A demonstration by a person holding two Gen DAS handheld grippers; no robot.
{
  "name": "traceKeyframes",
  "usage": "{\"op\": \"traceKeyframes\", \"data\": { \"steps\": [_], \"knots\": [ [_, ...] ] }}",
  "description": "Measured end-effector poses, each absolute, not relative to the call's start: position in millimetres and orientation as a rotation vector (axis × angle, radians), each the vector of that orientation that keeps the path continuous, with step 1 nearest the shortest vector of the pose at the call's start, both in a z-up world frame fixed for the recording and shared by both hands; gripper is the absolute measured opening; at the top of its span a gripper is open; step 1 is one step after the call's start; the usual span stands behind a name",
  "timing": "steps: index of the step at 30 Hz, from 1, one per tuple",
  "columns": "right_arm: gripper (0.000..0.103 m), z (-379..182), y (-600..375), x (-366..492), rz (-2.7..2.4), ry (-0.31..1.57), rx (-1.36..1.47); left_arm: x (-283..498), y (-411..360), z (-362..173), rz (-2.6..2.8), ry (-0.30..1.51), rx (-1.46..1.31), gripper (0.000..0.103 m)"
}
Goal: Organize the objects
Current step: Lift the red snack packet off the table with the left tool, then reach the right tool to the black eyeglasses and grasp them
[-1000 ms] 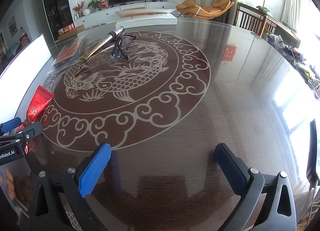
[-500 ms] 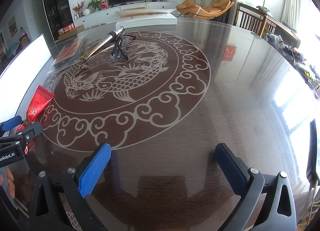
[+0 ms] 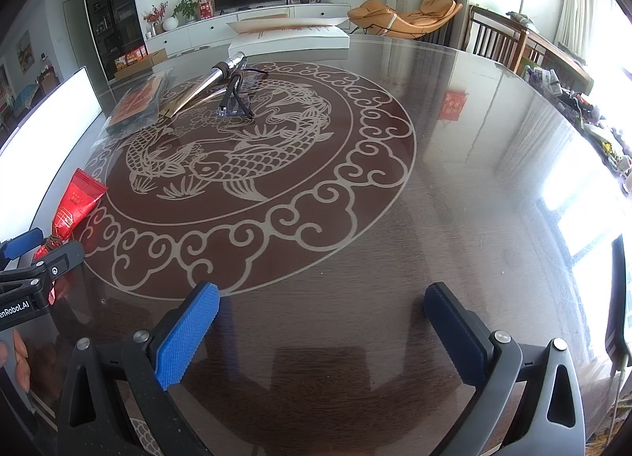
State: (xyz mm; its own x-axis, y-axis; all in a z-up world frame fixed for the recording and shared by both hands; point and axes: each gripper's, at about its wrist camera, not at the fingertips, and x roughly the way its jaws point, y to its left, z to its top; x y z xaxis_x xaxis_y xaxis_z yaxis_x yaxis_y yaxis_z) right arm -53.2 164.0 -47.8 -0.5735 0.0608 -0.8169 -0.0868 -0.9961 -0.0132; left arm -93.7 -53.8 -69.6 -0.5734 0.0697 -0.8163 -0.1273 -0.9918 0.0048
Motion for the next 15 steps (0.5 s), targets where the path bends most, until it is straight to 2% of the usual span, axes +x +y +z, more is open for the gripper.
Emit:
{"op": "traceKeyframes", "data": {
  "steps": [9, 15],
  "knots": [
    [0.103, -48, 163, -63, 2.678, 0.078, -1.39, -94, -54, -70, 2.69, 0.095, -1.391, 0.103],
    [0.102, -43, 140, -136, 2.734, 0.117, -1.494, -94, -54, -70, 2.69, 0.095, -1.391, 0.103]
  ]
}}
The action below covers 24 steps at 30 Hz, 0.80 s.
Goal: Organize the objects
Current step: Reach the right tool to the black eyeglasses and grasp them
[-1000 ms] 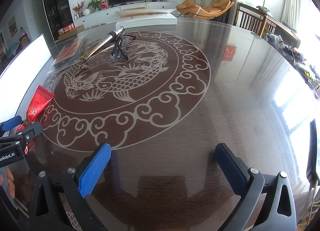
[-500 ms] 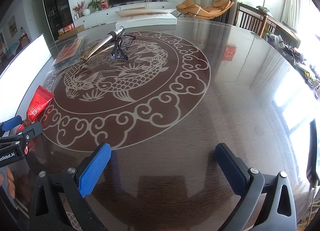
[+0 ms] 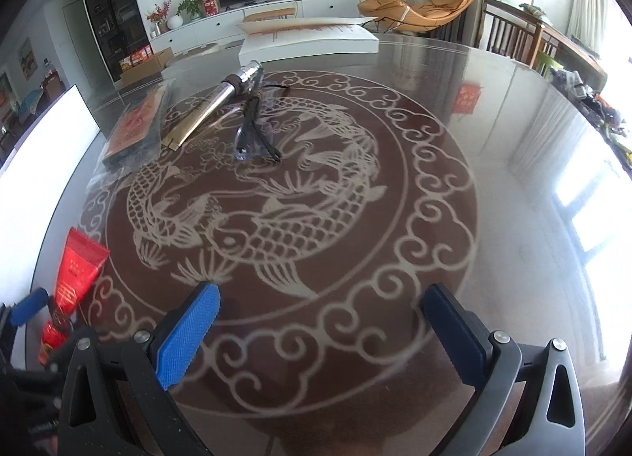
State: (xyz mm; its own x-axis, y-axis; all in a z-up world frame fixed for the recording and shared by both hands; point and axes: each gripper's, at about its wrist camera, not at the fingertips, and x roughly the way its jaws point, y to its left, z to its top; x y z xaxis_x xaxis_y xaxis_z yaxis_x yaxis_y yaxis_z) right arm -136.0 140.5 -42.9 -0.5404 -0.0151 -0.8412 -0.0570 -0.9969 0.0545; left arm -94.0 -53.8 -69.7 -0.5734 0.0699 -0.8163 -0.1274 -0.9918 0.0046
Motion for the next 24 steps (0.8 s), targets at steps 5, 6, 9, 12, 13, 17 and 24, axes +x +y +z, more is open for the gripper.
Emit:
{"op": "traceKeyframes", "data": {
  "steps": [5, 6, 9, 12, 13, 17, 24],
  "knots": [
    [0.102, -36, 107, -214, 2.695, 0.033, -1.591, -94, -54, -70, 2.69, 0.095, -1.391, 0.103],
    [0.102, -36, 103, -226, 2.691, 0.03, -1.614, -94, -54, -70, 2.69, 0.095, -1.391, 0.103],
    [0.092, -42, 103, -254, 2.658, 0.068, -1.66, -94, -54, -70, 2.69, 0.095, -1.391, 0.103],
    [0.055, -37, 106, -261, 2.69, 0.0, -1.593, -95, -54, -70, 2.69, 0.095, -1.391, 0.103],
    [0.032, -35, 108, -260, 2.704, -0.01, -1.588, -94, -54, -70, 2.69, 0.095, -1.392, 0.103],
    [0.03, -34, 116, -234, 2.747, -0.027, -1.557, -95, -54, -70, 2.69, 0.096, -1.392, 0.103],
    [0.03, -35, 128, -118, 2.786, -0.01, -1.406, -95, -54, -70, 2.69, 0.096, -1.392, 0.103]
  ]
}}
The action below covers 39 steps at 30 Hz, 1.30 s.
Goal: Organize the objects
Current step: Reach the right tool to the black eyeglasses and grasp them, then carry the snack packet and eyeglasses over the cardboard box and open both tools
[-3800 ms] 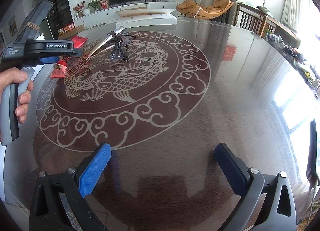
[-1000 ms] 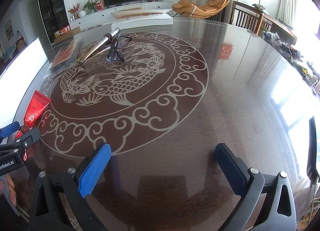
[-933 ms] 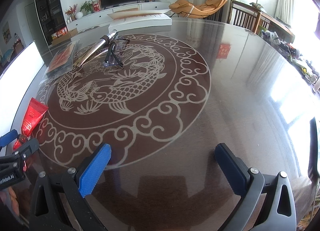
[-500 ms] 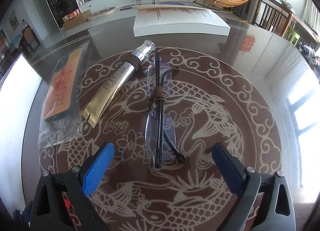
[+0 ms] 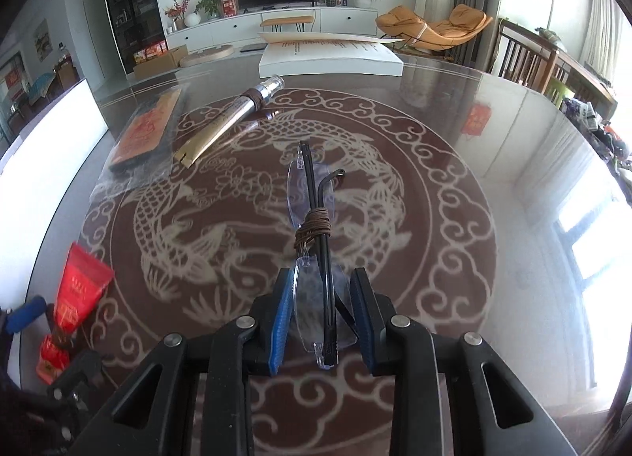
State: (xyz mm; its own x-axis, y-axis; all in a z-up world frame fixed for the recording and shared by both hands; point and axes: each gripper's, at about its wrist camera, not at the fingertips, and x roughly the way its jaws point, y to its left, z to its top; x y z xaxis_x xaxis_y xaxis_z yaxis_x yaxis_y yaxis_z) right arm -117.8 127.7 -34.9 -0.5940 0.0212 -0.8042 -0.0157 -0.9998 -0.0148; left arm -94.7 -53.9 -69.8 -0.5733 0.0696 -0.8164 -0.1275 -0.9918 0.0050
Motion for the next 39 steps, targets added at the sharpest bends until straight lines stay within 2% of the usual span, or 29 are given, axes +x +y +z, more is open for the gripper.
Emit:
{"op": "traceKeyframes", "data": {
  "steps": [4, 8, 9, 10, 12, 16, 24, 30, 39],
  "knots": [
    [0.03, -33, 124, -50, 2.75, -0.024, -1.352, -95, -54, -70, 2.69, 0.096, -1.392, 0.103],
    [0.032, -33, 117, -17, 2.758, -0.095, -1.313, -95, -54, -70, 2.69, 0.096, -1.392, 0.103],
    [0.04, -35, 120, -16, 2.757, -0.101, -1.303, -95, -54, -70, 2.69, 0.096, -1.392, 0.103],
    [0.058, -36, 124, -17, 2.748, -0.093, -1.293, -95, -54, -70, 2.69, 0.096, -1.392, 0.103],
    [0.083, -39, 133, -19, 2.739, -0.043, -1.31, -95, -54, -70, 2.69, 0.096, -1.392, 0.103],
    [0.084, -41, 142, -23, 2.744, 0.048, -1.34, -95, -54, -70, 2.69, 0.096, -1.392, 0.103],
    [0.097, -43, 139, -25, 2.738, 0.041, -1.369, -95, -54, -70, 2.69, 0.095, -1.392, 0.103],
    [0.101, -45, 136, -28, 2.738, 0.038, -1.389, -95, -54, -70, 2.689, 0.094, -1.392, 0.103],
    [0.102, -47, 135, -27, 2.742, 0.039, -1.393, -97, -55, -69, 2.627, 0.123, -1.413, 0.103]
  ]
}}
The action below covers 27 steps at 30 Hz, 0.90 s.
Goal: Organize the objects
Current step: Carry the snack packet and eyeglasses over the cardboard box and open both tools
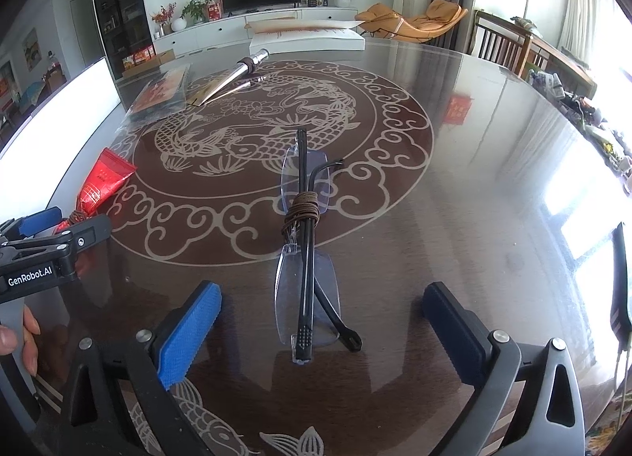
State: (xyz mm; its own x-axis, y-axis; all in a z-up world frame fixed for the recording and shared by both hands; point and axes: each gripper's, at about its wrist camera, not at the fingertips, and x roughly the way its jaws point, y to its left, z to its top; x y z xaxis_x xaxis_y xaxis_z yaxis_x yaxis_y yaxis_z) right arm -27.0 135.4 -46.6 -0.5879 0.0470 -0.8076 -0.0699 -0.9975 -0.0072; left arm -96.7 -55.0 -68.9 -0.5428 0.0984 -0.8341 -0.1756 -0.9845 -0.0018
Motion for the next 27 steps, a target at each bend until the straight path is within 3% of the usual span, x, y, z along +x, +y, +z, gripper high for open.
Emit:
{"op": "traceKeyframes", "data": {
  "steps": [6, 8, 9, 10, 13, 17, 19, 27],
  "knots": [
    [0.103, -46, 138, -27, 2.75, 0.058, -1.401, -107, -50, -68, 2.508, 0.189, -1.508, 0.103],
    [0.102, -39, 151, -25, 2.8, 0.24, -1.43, -99, -45, -63, 2.509, 0.226, -1.406, 0.074],
    [0.097, -34, 163, -25, 2.83, 0.408, -1.434, -94, -42, -59, 2.511, 0.243, -1.362, 0.045],
    [0.088, -30, 173, -27, 2.838, 0.539, -1.446, -90, -39, -58, 2.51, 0.257, -1.343, 0.023],
    [0.07, -23, 181, -50, 2.796, 0.525, -1.598, -79, -33, -58, 2.552, 0.288, -1.289, 0.021],
    [0.05, -28, 170, -75, 2.759, 0.419, -1.726, -64, -43, -55, 2.562, 0.122, -1.243, 0.021],
    [0.011, -31, 155, -80, 2.78, 0.278, -1.757, -54, -49, -50, 2.576, 0.069, -1.209, 0.021],
    [0.011, 16, 114, -42, 2.964, 0.326, -1.685, 5, -98, 12, 2.629, -0.186, -1.023, 0.021]
  ]
}}
